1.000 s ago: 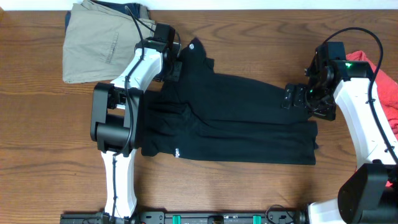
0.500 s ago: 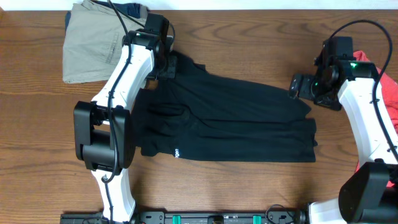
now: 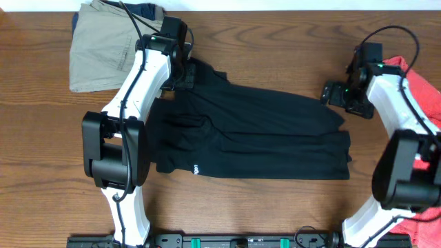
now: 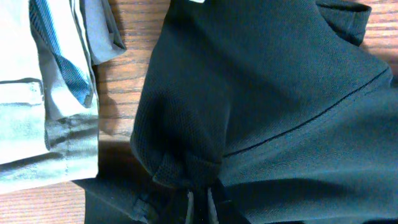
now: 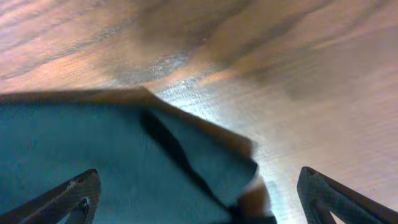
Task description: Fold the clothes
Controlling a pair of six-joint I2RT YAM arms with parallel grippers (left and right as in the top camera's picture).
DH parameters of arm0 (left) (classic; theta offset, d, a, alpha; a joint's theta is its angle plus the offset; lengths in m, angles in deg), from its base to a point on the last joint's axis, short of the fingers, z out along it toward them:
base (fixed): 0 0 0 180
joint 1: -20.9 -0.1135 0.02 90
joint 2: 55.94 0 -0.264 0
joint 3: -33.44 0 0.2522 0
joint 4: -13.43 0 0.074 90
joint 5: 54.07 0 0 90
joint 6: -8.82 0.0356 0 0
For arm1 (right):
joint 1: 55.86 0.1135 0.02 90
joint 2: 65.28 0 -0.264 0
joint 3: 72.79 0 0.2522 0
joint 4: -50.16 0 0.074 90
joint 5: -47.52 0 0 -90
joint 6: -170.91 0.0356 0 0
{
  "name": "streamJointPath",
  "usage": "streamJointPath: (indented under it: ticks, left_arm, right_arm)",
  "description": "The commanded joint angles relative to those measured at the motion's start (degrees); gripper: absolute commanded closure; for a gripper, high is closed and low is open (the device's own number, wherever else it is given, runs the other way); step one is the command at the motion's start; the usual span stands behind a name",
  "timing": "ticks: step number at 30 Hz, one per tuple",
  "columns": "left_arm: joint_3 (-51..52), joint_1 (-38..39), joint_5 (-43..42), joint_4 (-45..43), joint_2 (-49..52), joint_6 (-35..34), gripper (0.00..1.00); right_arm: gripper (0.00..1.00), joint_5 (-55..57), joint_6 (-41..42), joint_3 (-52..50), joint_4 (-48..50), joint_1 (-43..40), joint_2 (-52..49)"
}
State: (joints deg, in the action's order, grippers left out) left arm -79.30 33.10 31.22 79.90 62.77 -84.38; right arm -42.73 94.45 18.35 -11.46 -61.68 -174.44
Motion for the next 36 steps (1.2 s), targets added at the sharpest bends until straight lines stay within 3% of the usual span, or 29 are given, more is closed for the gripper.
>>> streamJointPath:
  ticks: [1,6,9,11,12,22,36]
  left_arm:
    - [0.31,-0.26,0.55,0.35,0.15,-0.52,0.92]
    - [0.31,-0.26,0.55,0.17,0.17,-0.55,0.9]
    - [0.31,-0.26,0.52,0.17,0.24,-0.52,0.9]
    - [0.31,-0.26,0.55,0.17,0.26,-0.55,0.9]
    - [0.31,-0.26,0.55,0.17,0.26,-0.55,0.89]
    - [0.28,-0.26,0.52,-0.96,0.26,-0.55,0.9]
    - [-0.79,-0.26,0.48,-1.29,-7.21,-0.55,0.93]
  right_arm:
    - [0.01,-0.92,-0.98,-0.02,0.92,-0.22,-2.01]
    - [0.05,-1.7,-0.92,-0.02,0.5,-0.13,-5.68]
    - [0.14,-1.7,-0.9,-0.04,-0.07,-0.13,-7.5]
    - [0.28,-1.51,-0.87,-0.04,0.2,-0.2,-8.09]
    - [0.41,-1.27,-0.57,-0.04,0.63,-0.22,-8.13]
    - [0.98,1.16,1.62,3.43,1.92,-0.92,-8.09]
    - [0.99,1.2,2.73,21.9,-12.81,-5.6,-8.09]
